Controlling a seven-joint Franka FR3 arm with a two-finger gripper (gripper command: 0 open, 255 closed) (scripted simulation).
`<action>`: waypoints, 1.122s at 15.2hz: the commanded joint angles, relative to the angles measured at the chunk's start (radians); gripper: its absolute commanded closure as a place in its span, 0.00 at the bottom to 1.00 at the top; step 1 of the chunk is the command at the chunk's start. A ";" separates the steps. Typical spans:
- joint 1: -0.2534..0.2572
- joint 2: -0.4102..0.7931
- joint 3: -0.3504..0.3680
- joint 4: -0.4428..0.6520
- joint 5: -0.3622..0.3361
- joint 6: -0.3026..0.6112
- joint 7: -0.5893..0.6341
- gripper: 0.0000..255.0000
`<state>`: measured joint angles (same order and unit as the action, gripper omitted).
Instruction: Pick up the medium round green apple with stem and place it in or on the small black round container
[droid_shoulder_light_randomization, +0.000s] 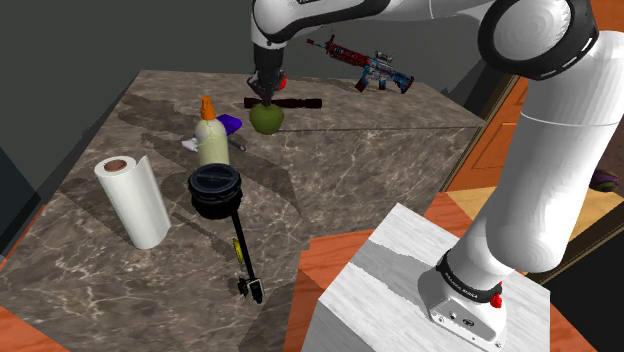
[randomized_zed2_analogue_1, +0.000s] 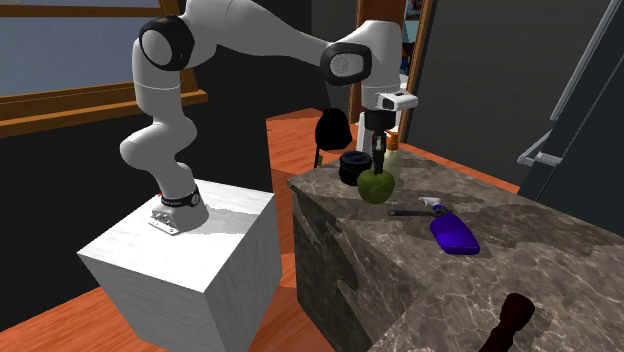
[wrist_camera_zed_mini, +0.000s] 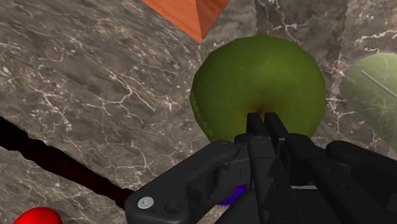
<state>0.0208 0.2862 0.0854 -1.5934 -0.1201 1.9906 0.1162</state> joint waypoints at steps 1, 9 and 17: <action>0.001 0.000 0.001 0.028 0.001 -0.028 -0.002 1.00; 0.003 -0.003 0.002 0.132 0.005 -0.134 -0.012 1.00; 0.045 -0.025 0.023 0.183 -0.004 -0.214 0.044 1.00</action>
<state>0.0528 0.2646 0.1022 -1.4129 -0.1205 1.7854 0.1407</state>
